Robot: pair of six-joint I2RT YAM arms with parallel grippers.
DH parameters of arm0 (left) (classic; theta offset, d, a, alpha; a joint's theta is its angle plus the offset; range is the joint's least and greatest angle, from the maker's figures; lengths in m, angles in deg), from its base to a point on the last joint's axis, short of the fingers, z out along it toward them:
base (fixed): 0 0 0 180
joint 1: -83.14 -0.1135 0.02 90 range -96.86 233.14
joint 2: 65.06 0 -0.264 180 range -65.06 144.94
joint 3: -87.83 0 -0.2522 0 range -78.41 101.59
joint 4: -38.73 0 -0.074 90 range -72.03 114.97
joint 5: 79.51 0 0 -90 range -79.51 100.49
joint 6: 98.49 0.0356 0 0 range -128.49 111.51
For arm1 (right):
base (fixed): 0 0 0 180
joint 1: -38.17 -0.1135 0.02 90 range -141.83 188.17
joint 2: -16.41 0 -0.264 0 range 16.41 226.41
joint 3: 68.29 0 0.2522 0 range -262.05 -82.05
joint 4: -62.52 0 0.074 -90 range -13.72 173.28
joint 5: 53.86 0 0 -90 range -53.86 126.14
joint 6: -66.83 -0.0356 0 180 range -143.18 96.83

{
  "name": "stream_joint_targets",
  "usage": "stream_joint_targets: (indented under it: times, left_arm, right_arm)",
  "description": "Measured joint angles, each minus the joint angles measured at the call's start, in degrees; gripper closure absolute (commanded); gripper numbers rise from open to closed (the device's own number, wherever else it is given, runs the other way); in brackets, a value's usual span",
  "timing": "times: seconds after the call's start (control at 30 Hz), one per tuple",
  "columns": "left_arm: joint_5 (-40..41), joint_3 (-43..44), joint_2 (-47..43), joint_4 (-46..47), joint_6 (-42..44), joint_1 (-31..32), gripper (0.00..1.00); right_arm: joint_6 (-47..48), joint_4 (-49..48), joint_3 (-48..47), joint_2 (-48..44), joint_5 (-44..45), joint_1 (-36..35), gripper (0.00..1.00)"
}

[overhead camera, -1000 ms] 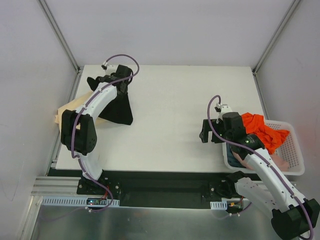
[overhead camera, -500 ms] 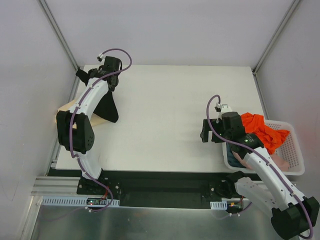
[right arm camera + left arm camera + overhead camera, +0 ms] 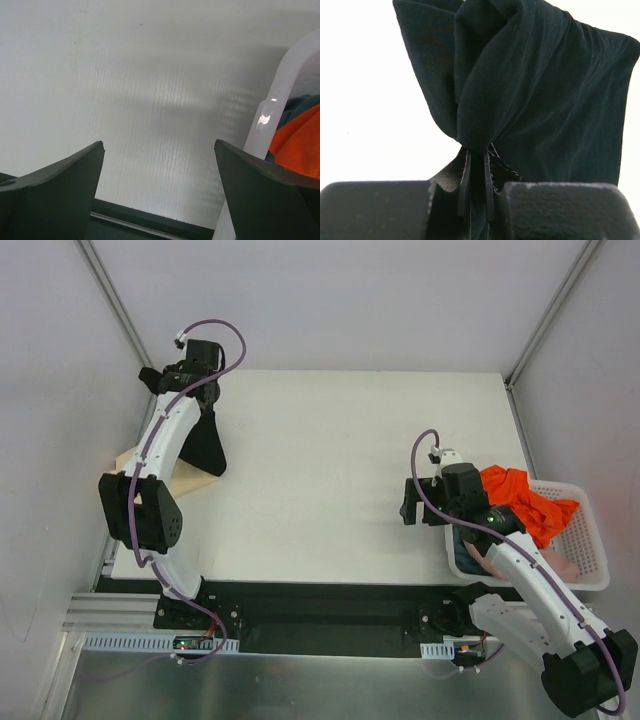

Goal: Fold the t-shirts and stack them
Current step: Put the neatly folded tshirt into the corner of the board with the left arm

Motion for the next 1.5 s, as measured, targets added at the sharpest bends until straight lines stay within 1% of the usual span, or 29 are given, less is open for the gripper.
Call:
stream_joint_targets:
  times: [0.27,0.5,0.63,0.67,0.77,0.8,0.87,0.9,0.93,0.97,1.0,1.27,1.37,1.5]
  left_arm:
    - [-1.8,-3.4,-0.4,0.4,-0.6,-5.5,1.0]
    - [-5.9,-8.7,-0.4,1.5,-2.4,-12.7,1.0]
    - [-6.1,-10.4,0.7,2.4,-3.0,-14.3,1.0]
    - [-6.1,-10.4,1.7,2.7,-3.1,-14.7,0.96]
    - [-6.2,-10.8,3.7,3.3,-3.3,-15.4,0.8]
    - [-6.2,-11.0,4.2,3.4,-3.4,-15.6,0.77]
    - [-6.2,-11.3,5.1,3.7,-3.7,-16.1,0.68]
    - [-6.1,-11.3,5.6,3.7,-3.9,-16.4,0.45]
    - [-6.1,-11.4,6.0,3.8,-4.0,-16.6,0.27]
    - [-6.0,-11.4,6.3,3.8,-3.9,-16.9,0.03]
    - [-5.9,-11.5,6.4,3.8,-4.1,-17.0,0.01]
    - [-6.9,-11.5,6.3,4.3,-5.4,-17.0,0.01]
    - [-10.7,-11.5,4.7,4.2,-7.1,-17.0,0.01]
    - [-18.3,-11.5,-0.8,4.2,-12.0,-16.6,0.01]
  right_arm:
    - [0.0,0.0,0.0,0.8,0.6,0.0,0.04]
    - [0.0,0.0,0.0,1.3,0.6,0.0,0.04]
    - [0.0,0.0,0.0,1.3,0.6,0.0,0.04]
    - [0.0,0.0,0.0,1.3,0.7,0.0,0.04]
    - [0.0,0.0,0.0,1.3,0.9,0.0,0.04]
    - [0.0,0.0,0.0,1.3,1.0,0.0,0.04]
    - [0.0,0.0,0.0,1.4,1.0,0.0,0.04]
    - [0.0,0.0,0.0,1.4,1.1,0.0,0.04]
    - [0.0,0.0,0.0,1.4,1.1,0.0,0.04]
    - [0.0,0.0,0.0,1.4,1.1,0.0,0.04]
    - [0.0,0.0,0.0,1.5,1.1,0.0,0.04]
    - [0.0,0.0,0.0,1.6,1.5,0.0,0.04]
    - [0.0,0.0,0.0,1.6,1.5,0.0,0.04]
    - [-0.5,0.0,0.0,1.5,1.5,0.0,0.04]
